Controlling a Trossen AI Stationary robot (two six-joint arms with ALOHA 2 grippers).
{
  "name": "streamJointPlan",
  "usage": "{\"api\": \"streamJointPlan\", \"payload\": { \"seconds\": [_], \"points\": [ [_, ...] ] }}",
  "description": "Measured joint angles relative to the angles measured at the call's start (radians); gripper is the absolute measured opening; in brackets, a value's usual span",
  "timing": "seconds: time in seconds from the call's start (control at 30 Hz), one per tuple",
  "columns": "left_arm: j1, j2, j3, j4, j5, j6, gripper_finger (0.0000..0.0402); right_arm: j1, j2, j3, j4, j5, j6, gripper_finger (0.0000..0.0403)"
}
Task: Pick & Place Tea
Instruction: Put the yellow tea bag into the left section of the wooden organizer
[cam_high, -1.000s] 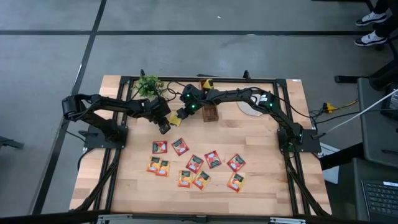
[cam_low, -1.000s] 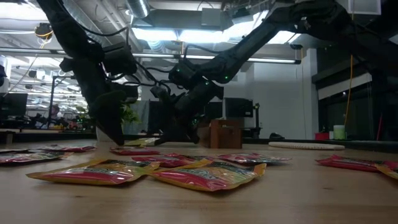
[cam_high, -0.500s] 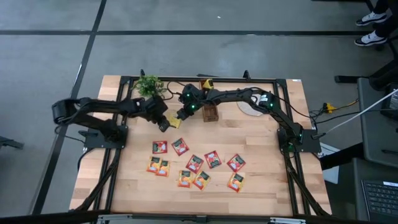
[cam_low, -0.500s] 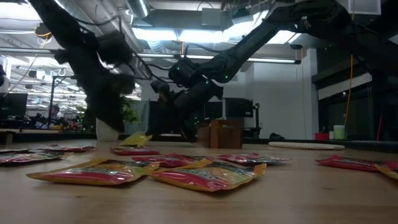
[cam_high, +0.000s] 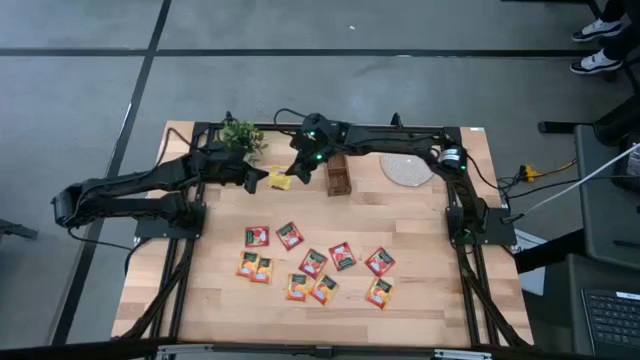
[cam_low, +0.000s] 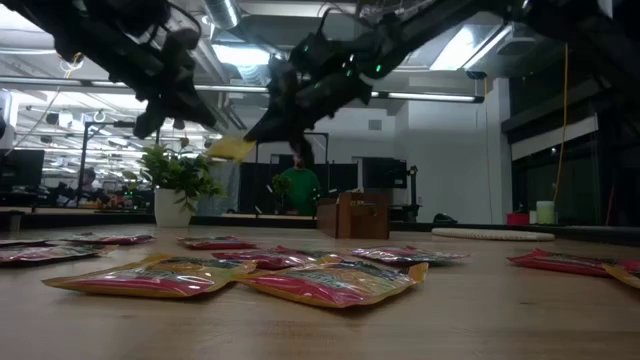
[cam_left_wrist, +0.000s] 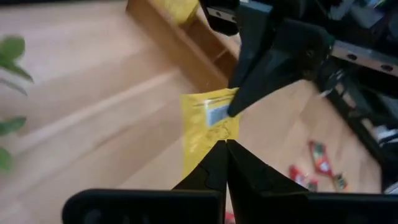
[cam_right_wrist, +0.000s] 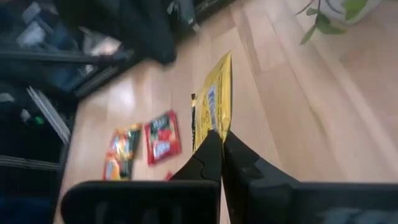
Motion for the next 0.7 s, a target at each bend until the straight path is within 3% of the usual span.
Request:
{"api": "streamJointPlan", "payload": {
  "seconds": [0.23, 0.43, 0.7],
  "points": [
    [0.0, -0.1, 0.0, 0.043, -0.074, 0.001, 0.0002, 0.018, -0.147, 0.0, -0.131, 0.191, -0.24, 0.0001],
    [0.0, -0.108, 0.0, 0.158, -0.098, 0.039, 0.0005, 0.033, -0.225, 0.001, -0.117, 0.268, -0.287, 0.0001],
    [0.0, -0.107, 0.0, 0.256, -0.172, 0.041, 0.0082, 0.038, -0.297, 0.001, -0.093, 0.351, -0.278, 0.0]
  ]
}}
